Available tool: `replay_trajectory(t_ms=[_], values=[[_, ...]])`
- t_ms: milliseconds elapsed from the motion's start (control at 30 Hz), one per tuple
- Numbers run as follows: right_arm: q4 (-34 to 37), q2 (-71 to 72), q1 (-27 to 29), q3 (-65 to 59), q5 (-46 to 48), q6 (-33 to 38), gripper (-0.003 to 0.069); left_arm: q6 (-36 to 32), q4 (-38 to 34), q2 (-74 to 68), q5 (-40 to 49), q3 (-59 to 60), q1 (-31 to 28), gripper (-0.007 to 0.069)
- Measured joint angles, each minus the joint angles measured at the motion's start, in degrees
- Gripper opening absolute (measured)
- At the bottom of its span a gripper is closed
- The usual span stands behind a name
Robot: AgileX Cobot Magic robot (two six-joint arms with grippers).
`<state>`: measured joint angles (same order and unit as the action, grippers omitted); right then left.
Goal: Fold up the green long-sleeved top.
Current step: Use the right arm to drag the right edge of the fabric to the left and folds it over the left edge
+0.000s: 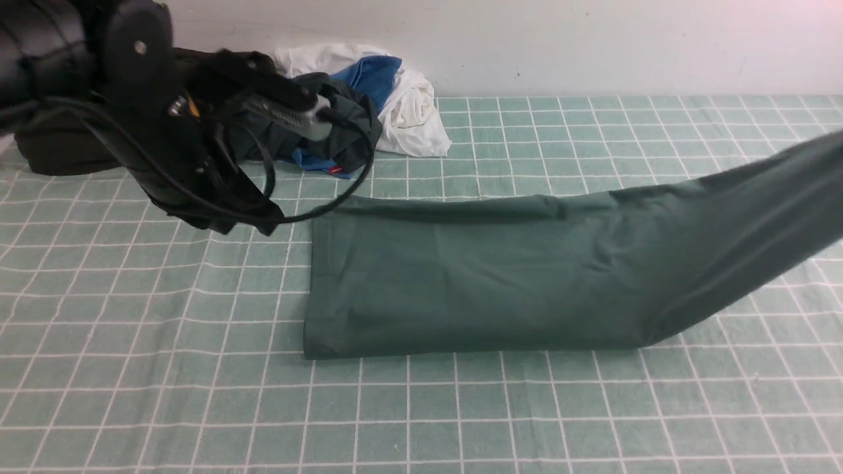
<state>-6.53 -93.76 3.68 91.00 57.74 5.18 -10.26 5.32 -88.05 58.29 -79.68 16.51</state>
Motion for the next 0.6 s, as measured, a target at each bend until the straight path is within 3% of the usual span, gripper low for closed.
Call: replay_trajectory(t_ms=[233,300,467,600], values=[[6.1,-2.4,-19.7,6.6,0.0,2.2,0.0024,0.8,0.1,11.3,4.8,0.2,0.0,-0.0004],[8.2,-6.2,-27.5,7.4,-4.1,2.4,0.0024,1.3,0.1,15.5,6.8,0.8,0.0,-0.0004],[12.2,-15.3,-38.0,7.5,-15.8,2.4,0.0028,2.5,0.2,23.8,7.9,8.0,0.0,-0.0004],[14.8,-20.7,-42.2,7.5,-21.6,2.9,0.0067,2.9,0.2,29.1,7.9,14.7,0.0,-0.0004]])
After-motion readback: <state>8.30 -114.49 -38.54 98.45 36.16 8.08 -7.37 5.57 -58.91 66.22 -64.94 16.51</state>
